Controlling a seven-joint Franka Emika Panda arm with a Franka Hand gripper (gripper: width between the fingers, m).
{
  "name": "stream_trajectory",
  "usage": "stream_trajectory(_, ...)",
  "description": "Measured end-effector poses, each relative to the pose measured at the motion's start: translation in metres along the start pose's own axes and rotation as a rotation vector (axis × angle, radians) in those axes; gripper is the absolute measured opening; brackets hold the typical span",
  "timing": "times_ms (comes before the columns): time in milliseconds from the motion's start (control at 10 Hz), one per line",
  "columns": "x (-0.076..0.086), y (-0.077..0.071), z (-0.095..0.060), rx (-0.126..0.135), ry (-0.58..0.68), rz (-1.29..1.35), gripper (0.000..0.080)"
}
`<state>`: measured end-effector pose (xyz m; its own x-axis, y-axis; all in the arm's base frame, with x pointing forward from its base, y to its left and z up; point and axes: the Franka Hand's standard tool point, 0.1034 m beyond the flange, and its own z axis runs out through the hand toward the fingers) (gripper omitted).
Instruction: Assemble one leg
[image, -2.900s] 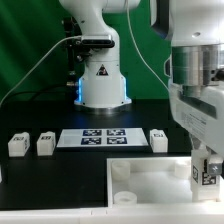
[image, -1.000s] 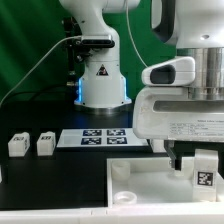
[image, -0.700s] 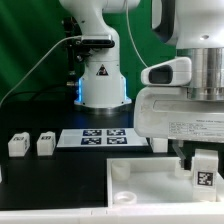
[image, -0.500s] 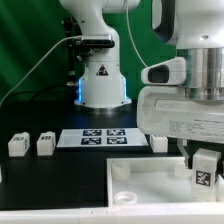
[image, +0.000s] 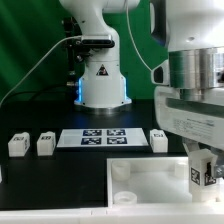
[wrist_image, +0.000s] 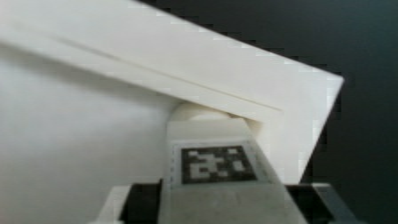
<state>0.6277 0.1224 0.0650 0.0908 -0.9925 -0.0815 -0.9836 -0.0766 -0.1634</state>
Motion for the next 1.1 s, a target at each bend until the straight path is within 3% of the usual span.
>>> stream_trajectory(300,-0.005,-0.002,0.001,0.032,-0.021,0.325,0.0294)
stream_trajectory(600,-0.005,-0.002,0.001,0.032,-0.022,0.284,0.0294)
stream_trajectory(800,-0.01,0.004,0.005,0.018,-0.014,0.112,0.0604)
stream_trajectory(1100,-0.014,0.007,0.005,-0.032,0.016,-0.365,0.0647)
